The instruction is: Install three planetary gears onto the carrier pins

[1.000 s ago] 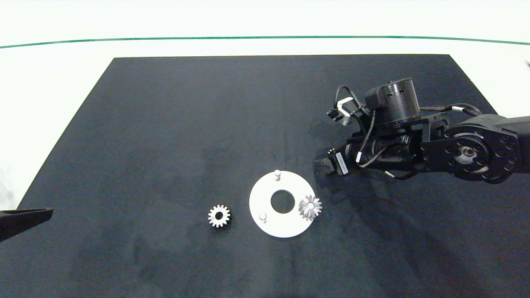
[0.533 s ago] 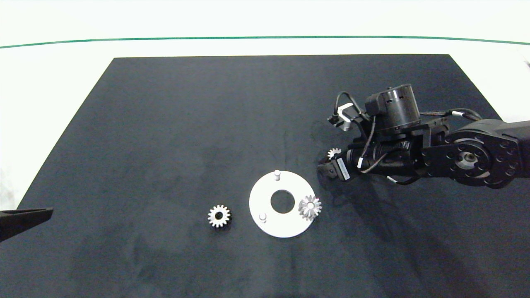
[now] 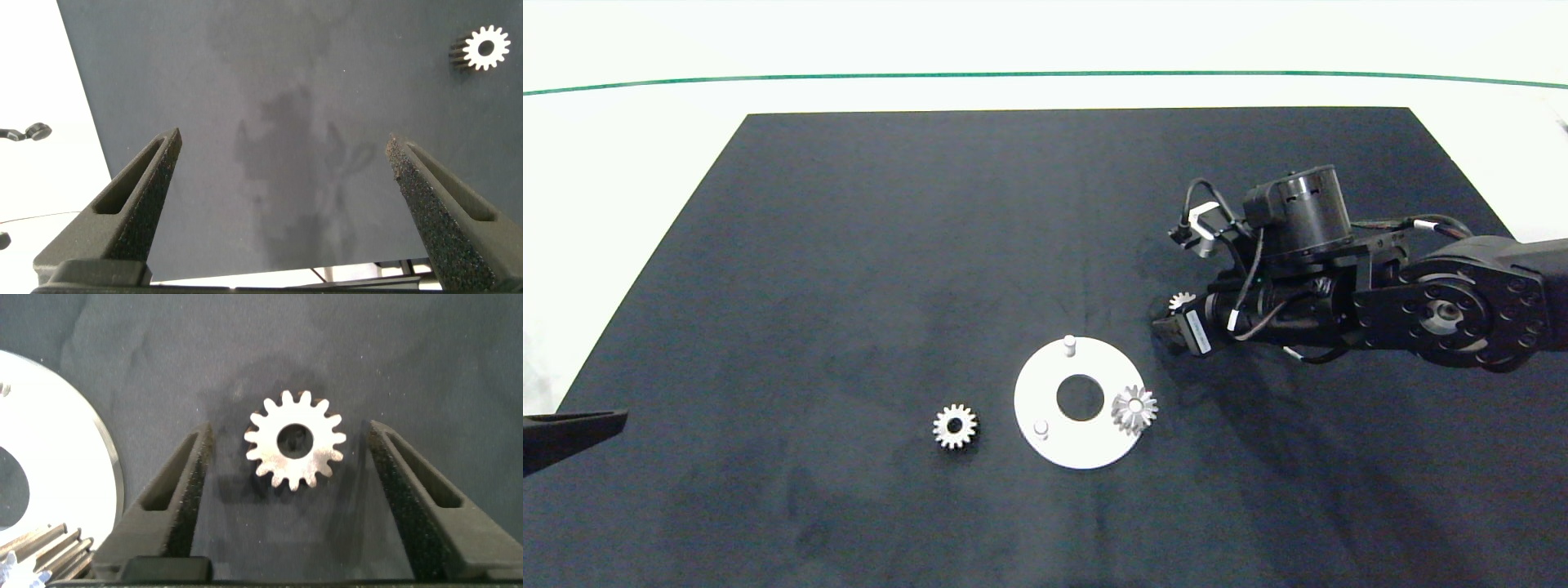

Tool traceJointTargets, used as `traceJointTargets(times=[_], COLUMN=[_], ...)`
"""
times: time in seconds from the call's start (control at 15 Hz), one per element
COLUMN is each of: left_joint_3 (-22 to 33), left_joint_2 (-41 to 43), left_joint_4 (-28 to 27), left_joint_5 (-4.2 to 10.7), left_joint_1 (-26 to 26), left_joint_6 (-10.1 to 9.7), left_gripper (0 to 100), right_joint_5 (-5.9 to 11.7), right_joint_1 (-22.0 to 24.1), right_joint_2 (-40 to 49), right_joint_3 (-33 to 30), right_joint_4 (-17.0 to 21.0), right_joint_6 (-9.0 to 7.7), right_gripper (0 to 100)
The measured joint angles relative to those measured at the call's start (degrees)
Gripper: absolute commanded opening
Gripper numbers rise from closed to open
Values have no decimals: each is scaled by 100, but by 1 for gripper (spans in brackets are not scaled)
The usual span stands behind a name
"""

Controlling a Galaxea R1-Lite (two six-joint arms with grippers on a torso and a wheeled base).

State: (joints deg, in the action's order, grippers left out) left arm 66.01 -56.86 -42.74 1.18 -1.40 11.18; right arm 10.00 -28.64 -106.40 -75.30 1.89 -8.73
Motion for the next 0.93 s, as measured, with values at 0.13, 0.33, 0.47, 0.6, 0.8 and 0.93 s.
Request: traceJointTargets(times=[0.13, 0.33, 0.47, 0.6, 0.8, 0.93], left_joint_3=[0, 22, 22, 17, 16, 9], left_joint_2=[0, 0, 0, 0, 0, 0], left_joint_4=[5, 10, 7, 7, 10, 10], left_joint_5=[0, 2, 0, -4, 0, 0], left_joint_1=[0, 6, 6, 6, 6, 2], left_joint_6=[0, 0, -2, -7, -7, -7], left_gripper=[100, 100, 100, 100, 100, 100], right_joint_5=[9, -63, -94, -99, -107, -110], right_joint_1=[15, 130, 171, 185, 179, 177], right_joint_2=[-11, -33, -33, -32, -27, -29], right_joint_3=[0, 2, 44, 55, 89, 135], right_joint_4=[-156, -167, -167, -167, -189, -334], right_joint_6=[0, 2, 0, 2, 2, 0], right_gripper=[66, 60, 55, 52, 46, 42])
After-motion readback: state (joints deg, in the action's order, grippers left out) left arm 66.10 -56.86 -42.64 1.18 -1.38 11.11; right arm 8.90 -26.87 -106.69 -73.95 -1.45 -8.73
